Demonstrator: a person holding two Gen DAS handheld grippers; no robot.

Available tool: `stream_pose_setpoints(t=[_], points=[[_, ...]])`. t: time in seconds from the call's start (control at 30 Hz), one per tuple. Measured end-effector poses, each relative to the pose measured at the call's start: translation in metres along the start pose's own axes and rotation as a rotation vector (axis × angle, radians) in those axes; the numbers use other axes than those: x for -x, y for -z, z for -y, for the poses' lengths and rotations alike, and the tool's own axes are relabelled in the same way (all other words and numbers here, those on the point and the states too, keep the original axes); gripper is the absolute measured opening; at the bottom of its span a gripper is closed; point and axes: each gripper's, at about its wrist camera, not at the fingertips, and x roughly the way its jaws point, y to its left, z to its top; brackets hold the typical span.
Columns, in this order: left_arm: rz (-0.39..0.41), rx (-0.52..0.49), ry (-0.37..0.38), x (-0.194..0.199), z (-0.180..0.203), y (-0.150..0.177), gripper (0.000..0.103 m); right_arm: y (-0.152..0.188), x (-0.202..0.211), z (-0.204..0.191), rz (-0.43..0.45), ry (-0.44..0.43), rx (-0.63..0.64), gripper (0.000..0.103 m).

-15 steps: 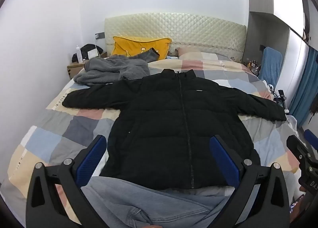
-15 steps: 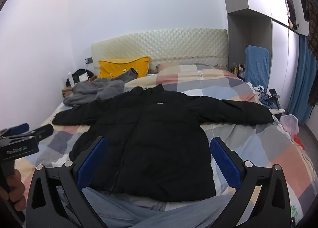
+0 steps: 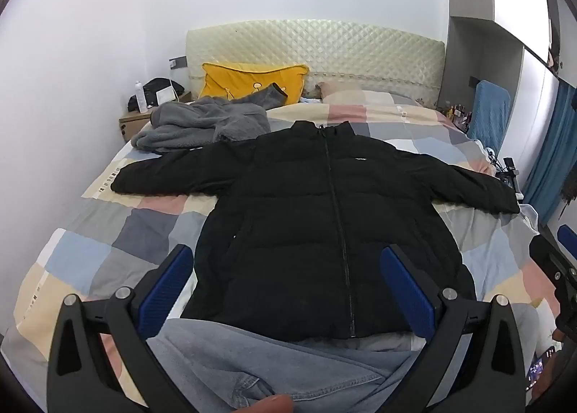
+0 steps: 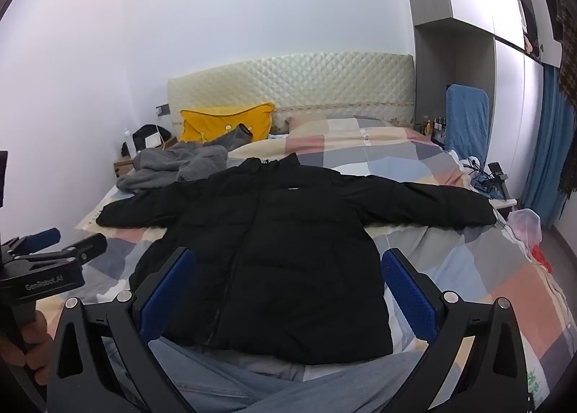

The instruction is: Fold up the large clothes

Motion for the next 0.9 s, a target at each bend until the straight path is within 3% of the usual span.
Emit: stream_pose_setpoints(t=[0.9], points=[[-0.019, 0.003, 0.031, -0.0031, 0.0045, 0.0023, 0.103, -0.0009, 0.0028, -0.0025, 0.003, 0.015, -0.002, 0.103]])
